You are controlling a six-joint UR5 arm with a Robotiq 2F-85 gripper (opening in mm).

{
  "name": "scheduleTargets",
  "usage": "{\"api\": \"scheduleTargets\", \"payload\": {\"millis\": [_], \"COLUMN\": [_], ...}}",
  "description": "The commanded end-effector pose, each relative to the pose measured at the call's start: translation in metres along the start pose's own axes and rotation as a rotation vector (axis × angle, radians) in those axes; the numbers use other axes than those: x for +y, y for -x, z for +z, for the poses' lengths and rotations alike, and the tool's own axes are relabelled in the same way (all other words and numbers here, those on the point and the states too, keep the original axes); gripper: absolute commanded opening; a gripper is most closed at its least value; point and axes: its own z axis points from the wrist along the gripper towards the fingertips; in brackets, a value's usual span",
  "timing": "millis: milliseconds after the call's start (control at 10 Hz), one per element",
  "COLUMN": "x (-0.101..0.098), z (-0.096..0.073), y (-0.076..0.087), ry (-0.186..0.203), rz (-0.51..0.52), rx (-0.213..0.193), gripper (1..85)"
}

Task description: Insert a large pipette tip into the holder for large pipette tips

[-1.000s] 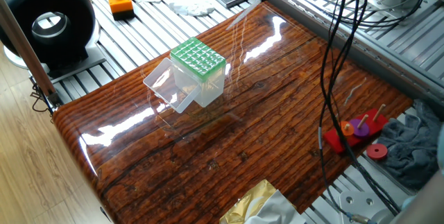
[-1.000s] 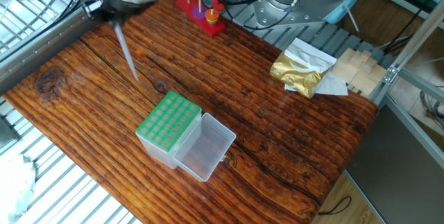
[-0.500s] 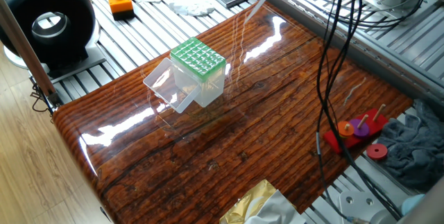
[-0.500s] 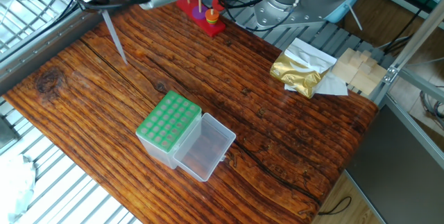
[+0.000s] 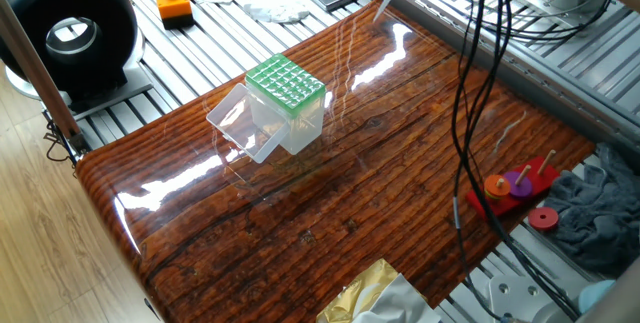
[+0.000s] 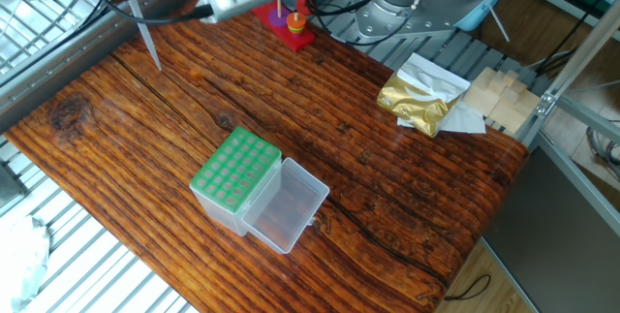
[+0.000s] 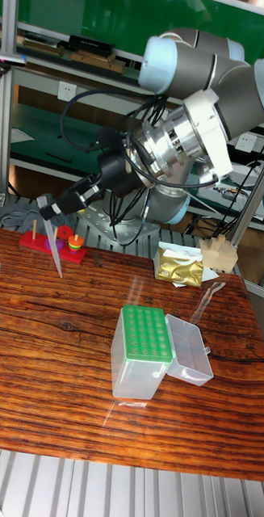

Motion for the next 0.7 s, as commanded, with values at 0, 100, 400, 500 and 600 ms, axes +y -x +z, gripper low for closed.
{"api": "scheduleTargets", "payload": {"millis": [0, 100, 400, 500, 600], "x": [0.005, 0.005, 0.011, 0.012, 0.014], "z": [0.003, 0.001, -0.012, -0.019, -0.023], "y": [0.011, 0.019, 0.034, 0.028, 0.031], "ry": [0.019, 0.021, 0.039, 0.035, 0.038], "rz": [0.033, 0.049, 0.081, 0.076, 0.069], "rx": [-0.004, -0.007, 0.031, 0.092, 0.116], "gripper": [1.0, 1.0, 1.0, 1.0, 1.0]}}
